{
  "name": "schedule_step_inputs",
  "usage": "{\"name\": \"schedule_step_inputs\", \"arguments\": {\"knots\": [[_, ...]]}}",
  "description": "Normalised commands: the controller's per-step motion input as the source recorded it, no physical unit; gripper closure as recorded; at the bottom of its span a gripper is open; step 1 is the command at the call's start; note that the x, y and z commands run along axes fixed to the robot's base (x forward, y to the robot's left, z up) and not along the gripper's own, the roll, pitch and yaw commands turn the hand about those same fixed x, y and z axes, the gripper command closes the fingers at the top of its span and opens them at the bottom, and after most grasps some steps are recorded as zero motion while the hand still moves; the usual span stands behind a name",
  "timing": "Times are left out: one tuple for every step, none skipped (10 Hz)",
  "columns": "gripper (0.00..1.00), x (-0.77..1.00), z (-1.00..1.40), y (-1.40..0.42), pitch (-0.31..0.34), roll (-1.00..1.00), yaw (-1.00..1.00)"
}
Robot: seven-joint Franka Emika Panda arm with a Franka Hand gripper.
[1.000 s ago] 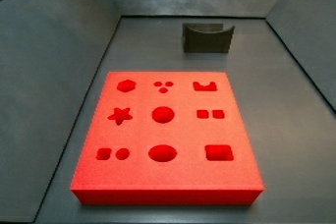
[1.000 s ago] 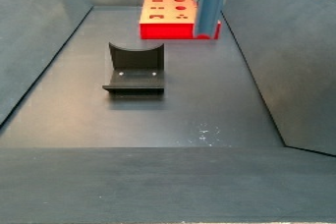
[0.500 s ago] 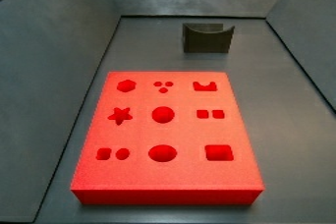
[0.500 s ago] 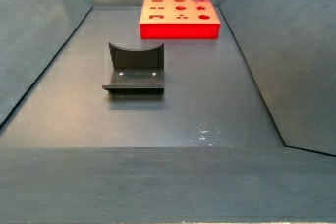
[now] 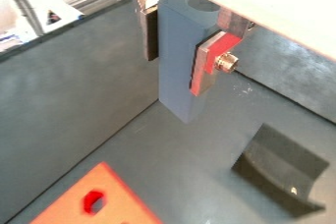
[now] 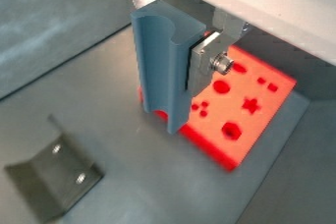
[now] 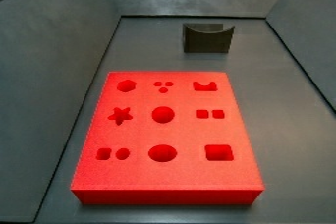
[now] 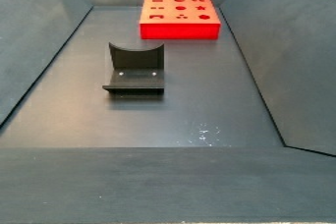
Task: Pick up the arch object. Move up. Rotate the arch object. Move to above the board. Insert the arch object.
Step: Move to above the board, then insert the arch object.
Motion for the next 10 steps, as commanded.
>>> {"name": "schedule_step_inputs", "arguments": {"knots": [[1.00, 0.17, 0.44, -1.00, 0.101, 0.00, 0.01], [1.00, 0.19, 0.44, -1.00, 0.110, 0.00, 0.01], [1.00, 0.21, 0.44, -1.00, 0.118, 0.01, 0.01], [1.00, 0.19, 0.32, -0.72, 0.134, 0.01, 0.01], [1.00, 0.16, 0.19, -0.44, 0.135, 0.02, 0.01], [1.00, 0.12, 0.12, -0.26, 0.120, 0.02, 0.01], [1.00, 0.96, -0.91, 0.00, -0.090, -0.21, 0.04], [1.00, 0.98, -0.90, 0.00, -0.100, -0.20, 0.01], [1.00, 0.99, -0.92, 0.00, -0.080, -0.21, 0.02], [1.00, 0.98, -0.96, 0.07, -0.033, -0.23, 0.08]]}}
